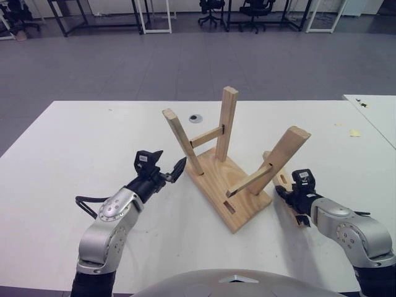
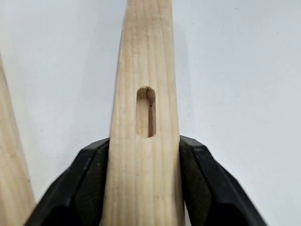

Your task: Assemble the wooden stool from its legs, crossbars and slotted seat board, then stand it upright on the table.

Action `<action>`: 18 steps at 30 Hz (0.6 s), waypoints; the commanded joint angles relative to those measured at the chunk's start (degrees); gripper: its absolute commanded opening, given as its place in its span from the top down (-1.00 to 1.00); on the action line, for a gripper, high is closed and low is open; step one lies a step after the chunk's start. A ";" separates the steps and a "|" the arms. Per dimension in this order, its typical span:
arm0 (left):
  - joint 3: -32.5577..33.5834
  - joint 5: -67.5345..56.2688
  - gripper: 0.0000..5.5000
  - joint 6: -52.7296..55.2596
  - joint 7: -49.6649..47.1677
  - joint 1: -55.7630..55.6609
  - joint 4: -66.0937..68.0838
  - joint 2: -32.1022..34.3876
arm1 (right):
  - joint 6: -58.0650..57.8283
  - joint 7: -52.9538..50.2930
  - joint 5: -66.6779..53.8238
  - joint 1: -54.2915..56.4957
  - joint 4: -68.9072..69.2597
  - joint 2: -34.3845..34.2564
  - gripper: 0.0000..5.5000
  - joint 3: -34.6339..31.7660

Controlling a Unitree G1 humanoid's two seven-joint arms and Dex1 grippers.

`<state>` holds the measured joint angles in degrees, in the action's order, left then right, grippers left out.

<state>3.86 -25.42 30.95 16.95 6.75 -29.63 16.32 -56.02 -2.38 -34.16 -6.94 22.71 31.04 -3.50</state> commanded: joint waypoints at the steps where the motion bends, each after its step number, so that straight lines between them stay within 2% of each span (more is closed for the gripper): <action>1: 12.98 -9.15 -0.61 4.61 -2.46 -13.74 -1.49 5.44 | 9.02 3.79 5.98 7.80 -5.08 5.34 0.23 -6.59; 3: 18.23 -19.52 -0.61 8.31 -3.92 -27.56 0.20 8.44 | 17.13 7.86 10.69 16.10 -9.15 12.36 0.23 -10.24; 5: 19.26 -31.14 -0.61 11.38 -5.16 -43.17 5.46 7.96 | 24.84 13.11 13.64 26.63 -10.87 17.58 0.23 -10.66; 7: 17.72 -38.83 -0.61 14.22 -6.14 -55.57 14.93 3.53 | 30.96 18.41 16.03 37.19 -9.71 18.50 0.23 -6.07; 9: 16.91 -45.34 -0.61 16.23 -7.97 -64.43 25.81 -2.34 | 34.36 22.87 17.03 45.58 -7.23 15.05 0.23 0.10; 12: 16.60 -51.07 -0.61 17.63 -8.77 -70.44 34.16 -7.43 | 36.19 26.93 15.20 51.33 -2.71 7.78 0.23 5.97; 17: 16.30 -53.71 -0.61 18.29 -8.39 -71.32 34.67 -7.97 | 35.60 29.98 13.47 51.63 1.34 3.53 0.23 6.95; 18: 16.19 -53.59 -0.54 17.94 -8.12 -71.33 34.50 -7.90 | 35.44 30.26 13.84 51.19 1.64 3.36 0.23 7.12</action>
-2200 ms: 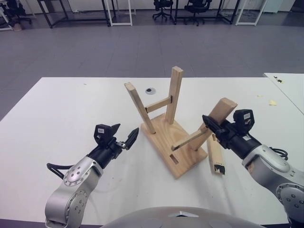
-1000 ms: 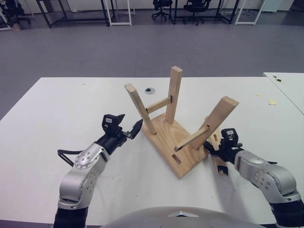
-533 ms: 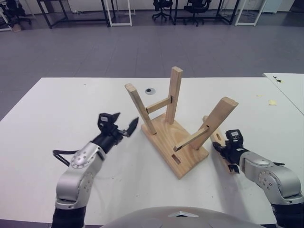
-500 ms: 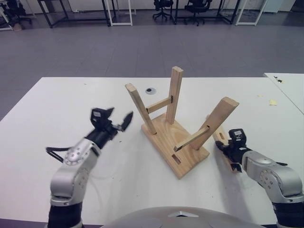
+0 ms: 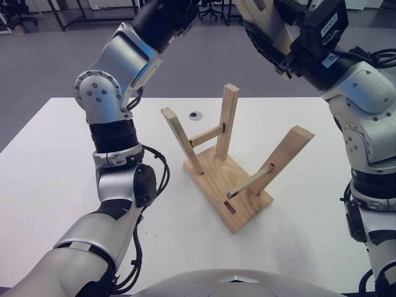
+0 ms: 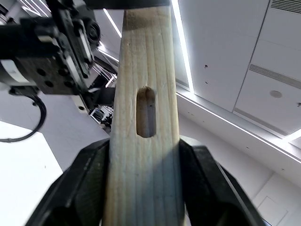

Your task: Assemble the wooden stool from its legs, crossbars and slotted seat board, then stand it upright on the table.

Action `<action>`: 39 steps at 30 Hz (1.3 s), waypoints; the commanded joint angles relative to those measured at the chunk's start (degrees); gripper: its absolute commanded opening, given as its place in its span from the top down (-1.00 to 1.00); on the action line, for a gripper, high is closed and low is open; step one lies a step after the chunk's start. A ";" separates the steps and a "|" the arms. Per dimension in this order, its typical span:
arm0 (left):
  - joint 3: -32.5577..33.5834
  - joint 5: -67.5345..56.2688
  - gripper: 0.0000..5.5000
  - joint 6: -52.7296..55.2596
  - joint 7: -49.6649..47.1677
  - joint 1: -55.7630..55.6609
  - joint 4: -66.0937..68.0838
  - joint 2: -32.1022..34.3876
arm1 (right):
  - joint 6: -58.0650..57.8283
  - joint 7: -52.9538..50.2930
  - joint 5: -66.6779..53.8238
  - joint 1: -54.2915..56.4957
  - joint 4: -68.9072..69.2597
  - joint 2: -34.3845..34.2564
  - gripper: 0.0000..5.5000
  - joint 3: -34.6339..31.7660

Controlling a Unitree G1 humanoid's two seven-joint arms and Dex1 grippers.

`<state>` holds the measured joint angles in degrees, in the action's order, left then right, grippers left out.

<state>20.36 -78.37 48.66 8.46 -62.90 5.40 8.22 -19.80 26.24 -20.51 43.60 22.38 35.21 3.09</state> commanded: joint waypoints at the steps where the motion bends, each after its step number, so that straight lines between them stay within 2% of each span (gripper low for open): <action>1: -0.46 -0.38 -0.50 -0.07 0.66 -1.62 -0.71 0.30 | -0.97 1.77 0.53 0.25 2.01 -0.95 0.23 0.43; 6: -3.41 4.37 -0.18 -1.58 1.13 1.59 -4.57 0.58 | -1.51 2.11 1.14 -0.45 1.91 -1.32 0.23 -0.71; 7: -3.52 5.21 -0.08 -2.20 0.93 2.04 -5.03 0.45 | -1.60 2.25 1.29 -0.60 1.99 -1.36 0.23 -0.74; 13: -3.23 7.34 0.22 -4.54 -0.40 2.73 -6.07 0.18 | -1.85 2.92 3.75 -1.67 1.63 -0.84 0.23 -0.46; 18: -4.99 10.09 0.61 -4.94 0.15 4.09 -7.29 0.64 | -1.78 3.43 5.02 -1.26 1.23 -1.92 0.23 -0.41; 20: -5.66 11.58 0.63 -5.22 0.92 4.75 -7.51 1.22 | -1.71 3.66 5.15 -1.02 1.07 -2.26 0.24 -0.62; 21: -5.97 12.31 0.63 -5.38 1.33 5.12 -7.74 1.52 | -2.09 3.64 4.97 -1.04 1.15 -2.46 0.11 -0.78; 29: -4.98 15.32 0.63 -6.59 1.49 6.15 -8.36 2.68 | -2.63 5.21 5.67 -2.11 1.97 -1.46 -0.45 -0.88; 33: 0.63 17.55 0.63 -8.60 1.27 6.03 -7.43 9.24 | -2.74 3.12 6.38 -3.11 -2.96 2.91 -0.67 -10.07; 36: 6.76 14.50 0.63 -8.19 -0.23 7.26 -9.84 14.13 | -3.11 -1.13 11.14 -7.58 -16.85 7.09 -0.67 -16.37; 39: 10.58 10.38 0.63 -6.16 -2.07 11.30 -13.80 16.56 | 0.00 0.13 15.84 -18.95 -27.94 7.39 -0.67 -12.81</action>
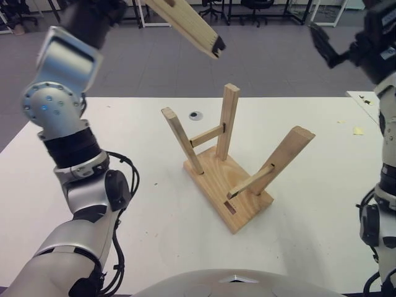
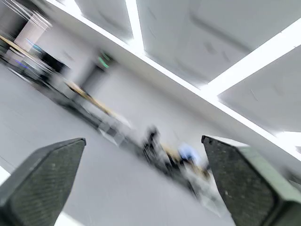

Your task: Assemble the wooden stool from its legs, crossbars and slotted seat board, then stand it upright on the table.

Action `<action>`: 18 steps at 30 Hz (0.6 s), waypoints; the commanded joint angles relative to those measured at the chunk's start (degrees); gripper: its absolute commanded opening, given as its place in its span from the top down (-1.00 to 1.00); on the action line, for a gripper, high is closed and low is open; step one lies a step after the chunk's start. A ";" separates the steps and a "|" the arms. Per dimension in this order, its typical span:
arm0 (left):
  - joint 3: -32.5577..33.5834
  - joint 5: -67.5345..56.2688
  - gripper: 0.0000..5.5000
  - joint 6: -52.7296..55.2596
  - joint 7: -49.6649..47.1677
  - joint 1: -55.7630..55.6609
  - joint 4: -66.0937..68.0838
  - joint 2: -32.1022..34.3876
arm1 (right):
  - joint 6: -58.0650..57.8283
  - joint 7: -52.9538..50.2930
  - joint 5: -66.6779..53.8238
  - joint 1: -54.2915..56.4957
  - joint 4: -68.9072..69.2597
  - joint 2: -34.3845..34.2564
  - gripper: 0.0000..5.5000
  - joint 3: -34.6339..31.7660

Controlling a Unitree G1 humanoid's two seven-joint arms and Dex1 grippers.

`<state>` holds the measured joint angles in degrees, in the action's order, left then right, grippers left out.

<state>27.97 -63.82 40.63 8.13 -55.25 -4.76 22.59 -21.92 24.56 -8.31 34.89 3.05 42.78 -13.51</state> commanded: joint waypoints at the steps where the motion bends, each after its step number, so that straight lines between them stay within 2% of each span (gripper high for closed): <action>1: 3.96 -5.97 0.63 2.64 -2.64 5.43 -5.15 2.75 | 4.79 3.60 4.81 -15.27 -10.90 -1.42 -0.67 6.80; 5: 8.30 -7.28 0.63 2.95 -5.99 11.87 -7.78 7.15 | 12.68 6.18 9.94 -28.17 -14.90 -6.99 -0.67 18.24; 10: 13.89 -13.15 0.63 3.78 -9.27 16.97 -8.61 11.79 | 13.26 14.13 8.78 -37.87 -3.32 -6.62 -0.67 25.57; 14: 15.47 -19.35 0.63 5.40 -9.55 22.00 -10.38 14.33 | 7.52 21.29 1.29 -42.67 12.25 -5.58 -0.67 28.27; 18: 17.03 -25.30 0.63 7.67 -13.29 33.21 -14.07 15.16 | 1.68 17.36 -1.14 -43.98 17.99 -10.00 -0.67 27.99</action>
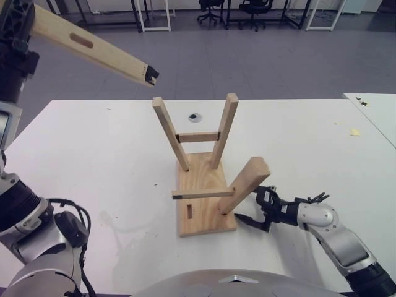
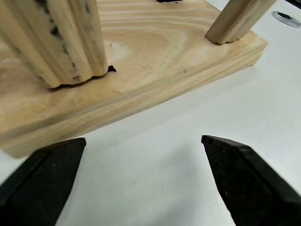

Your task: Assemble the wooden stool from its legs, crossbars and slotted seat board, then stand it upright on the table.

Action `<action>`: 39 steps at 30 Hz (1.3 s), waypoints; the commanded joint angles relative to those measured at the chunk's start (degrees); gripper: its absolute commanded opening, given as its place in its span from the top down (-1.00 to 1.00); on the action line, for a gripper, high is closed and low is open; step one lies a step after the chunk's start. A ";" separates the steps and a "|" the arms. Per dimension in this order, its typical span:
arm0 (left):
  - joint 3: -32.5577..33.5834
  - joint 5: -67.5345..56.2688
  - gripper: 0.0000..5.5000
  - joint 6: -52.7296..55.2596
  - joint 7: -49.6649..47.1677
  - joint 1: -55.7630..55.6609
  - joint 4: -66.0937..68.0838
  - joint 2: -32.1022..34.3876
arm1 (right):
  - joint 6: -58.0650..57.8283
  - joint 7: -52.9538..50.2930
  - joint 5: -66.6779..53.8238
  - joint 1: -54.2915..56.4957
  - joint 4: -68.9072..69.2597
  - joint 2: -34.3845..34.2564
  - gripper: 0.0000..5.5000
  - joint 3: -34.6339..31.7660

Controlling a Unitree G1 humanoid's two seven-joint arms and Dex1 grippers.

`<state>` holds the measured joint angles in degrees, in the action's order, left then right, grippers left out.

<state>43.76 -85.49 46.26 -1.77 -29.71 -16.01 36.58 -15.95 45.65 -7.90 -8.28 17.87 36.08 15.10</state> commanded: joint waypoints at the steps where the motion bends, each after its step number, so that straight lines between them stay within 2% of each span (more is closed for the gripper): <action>1: 1.30 -4.36 0.63 2.55 -4.18 10.60 -3.83 1.34 | -5.47 -5.85 -1.80 -1.91 4.24 -4.79 -0.67 -1.14; 4: 3.00 -9.86 0.63 3.29 -5.73 18.94 -6.91 3.25 | -7.00 -13.22 0.70 -5.02 4.65 -6.60 -0.67 -5.14; 8: 3.70 -17.22 0.63 3.74 -4.66 26.35 -8.22 7.27 | -6.58 -17.80 1.87 -6.53 2.92 -7.20 -0.67 -10.07; 17: 3.76 -23.28 0.63 -8.80 -5.85 21.47 -5.18 6.73 | -4.84 -20.02 3.41 -7.29 1.67 -10.26 -0.67 -8.52; 21: 7.16 -25.57 0.63 -5.47 -0.13 22.29 2.29 12.45 | -3.33 -20.08 3.71 -8.47 1.47 -10.74 -0.67 -8.12; 24: 11.94 -24.45 0.63 1.86 10.24 24.89 11.95 19.11 | -2.22 -15.12 2.82 -10.31 3.15 -7.98 -0.67 -5.98; 27: 14.88 -19.99 0.63 9.79 21.92 30.04 16.72 22.88 | -3.41 -8.82 -1.08 -11.69 6.92 -4.53 -0.67 -6.49; 31: 13.47 -10.13 0.63 15.62 34.11 39.37 10.97 21.07 | -5.40 -2.63 -6.65 -11.61 11.50 -1.63 -0.67 -6.78; 33: 11.51 -7.52 0.63 15.73 35.19 40.99 8.95 19.39 | -6.62 -1.43 -7.06 -10.26 12.96 -1.52 -0.67 -4.38; 36: 5.77 -7.77 0.63 14.85 29.40 40.44 4.41 15.84 | -8.32 -1.30 -5.45 -7.74 12.61 -2.13 -0.67 -0.52; 39: -0.81 -13.31 0.63 12.61 18.36 40.93 -2.39 11.96 | -9.60 -3.09 -1.87 -5.67 10.34 -2.56 -0.67 2.94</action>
<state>46.24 -95.17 60.13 22.29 10.87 -14.71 50.12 -24.50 44.03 -12.00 -15.61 29.76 33.45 16.47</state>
